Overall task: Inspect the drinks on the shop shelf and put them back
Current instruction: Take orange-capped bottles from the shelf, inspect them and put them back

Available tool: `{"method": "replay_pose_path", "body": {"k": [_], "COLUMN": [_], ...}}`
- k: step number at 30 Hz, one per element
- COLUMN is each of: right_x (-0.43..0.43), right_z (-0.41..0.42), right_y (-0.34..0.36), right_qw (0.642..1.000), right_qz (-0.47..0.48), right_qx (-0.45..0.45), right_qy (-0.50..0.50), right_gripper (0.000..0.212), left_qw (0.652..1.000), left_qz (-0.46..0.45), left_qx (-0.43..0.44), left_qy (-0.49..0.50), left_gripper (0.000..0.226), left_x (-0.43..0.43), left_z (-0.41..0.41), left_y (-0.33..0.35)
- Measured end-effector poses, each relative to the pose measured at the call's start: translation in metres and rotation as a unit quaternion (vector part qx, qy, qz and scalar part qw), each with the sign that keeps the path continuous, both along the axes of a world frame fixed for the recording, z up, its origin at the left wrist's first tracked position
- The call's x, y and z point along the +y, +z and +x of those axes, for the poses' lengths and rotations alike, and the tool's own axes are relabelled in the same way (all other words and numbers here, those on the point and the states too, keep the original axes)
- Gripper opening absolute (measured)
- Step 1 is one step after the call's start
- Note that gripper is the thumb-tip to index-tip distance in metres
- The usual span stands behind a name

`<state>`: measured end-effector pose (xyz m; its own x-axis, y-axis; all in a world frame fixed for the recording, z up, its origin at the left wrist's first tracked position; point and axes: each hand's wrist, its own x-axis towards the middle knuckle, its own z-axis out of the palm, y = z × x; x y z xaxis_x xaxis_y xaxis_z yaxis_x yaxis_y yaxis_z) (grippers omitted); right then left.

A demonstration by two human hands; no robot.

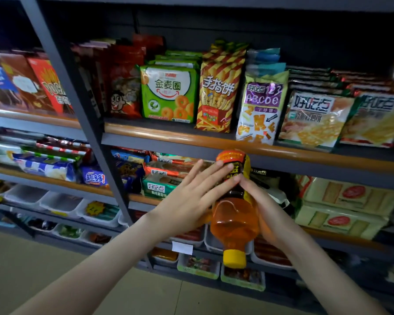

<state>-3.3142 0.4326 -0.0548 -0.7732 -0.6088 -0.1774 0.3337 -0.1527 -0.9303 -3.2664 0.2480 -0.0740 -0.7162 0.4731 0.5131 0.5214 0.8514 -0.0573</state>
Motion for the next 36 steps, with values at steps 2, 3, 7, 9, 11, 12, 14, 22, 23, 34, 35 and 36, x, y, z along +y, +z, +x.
{"method": "replay_pose_path", "body": {"k": [2, 3, 7, 9, 11, 12, 14, 22, 23, 34, 35, 36], "right_x": [0.008, 0.015, 0.047, 0.065, 0.085, 0.098, 0.127, 0.240, 0.260, 0.461, 0.474, 0.485], "right_z": [0.004, 0.005, -0.001, -0.007, -0.014, -0.017, -0.017, -0.029, -0.034, -0.074, -0.075, -0.078], "right_y": [0.009, 0.014, 0.033, 0.047, 0.064, 0.070, 0.082, 0.110, 0.112, 0.183, 0.191, 0.199], "right_qw": [1.000, 0.999, 0.998, 0.994, 0.982, 0.970, 0.927, 0.911, 0.916, 0.794, 0.777, 0.763], "right_qz": [0.014, 0.021, 0.027, 0.045, 0.088, 0.119, 0.190, 0.107, 0.074, 0.044, 0.044, 0.037], "right_qx": [-0.016, -0.026, -0.040, -0.058, -0.011, 0.056, 0.202, 0.329, 0.323, 0.483, 0.497, 0.507], "right_qy": [0.002, -0.011, -0.044, -0.078, -0.165, -0.204, -0.252, -0.225, -0.226, -0.366, -0.383, -0.399], "right_gripper": [0.040, 0.037, 0.060, 0.066, 0.050, 0.040, 0.033, 0.049, 0.058, 0.037, 0.036, 0.032], "left_qw": [0.998, 0.997, 0.993, 0.990, 0.984, 0.982, 0.977, 0.976, 0.979, 0.972, 0.973, 0.973], "left_qz": [0.024, 0.026, 0.037, 0.080, 0.124, 0.141, 0.178, 0.204, 0.193, 0.172, 0.156, 0.145], "left_qx": [0.031, 0.046, 0.035, -0.003, -0.043, -0.053, -0.081, -0.059, -0.053, 0.064, 0.056, 0.079], "left_qy": [-0.043, -0.060, -0.103, -0.120, -0.120, -0.110, -0.081, -0.055, -0.045, -0.144, -0.159, -0.160], "left_gripper": [0.070, 0.059, 0.071, 0.076, 0.078, 0.080, 0.087, 0.081, 0.077, 0.079, 0.083, 0.085], "left_x": [0.009, 0.013, 0.037, 0.057, 0.079, 0.092, 0.118, 0.243, 0.263, 0.482, 0.491, 0.497], "left_z": [-0.015, -0.022, -0.043, -0.052, -0.060, -0.063, -0.069, -0.100, -0.105, -0.151, -0.156, -0.164], "left_y": [0.010, 0.017, 0.038, 0.048, 0.063, 0.071, 0.090, 0.150, 0.157, 0.228, 0.235, 0.240]}}
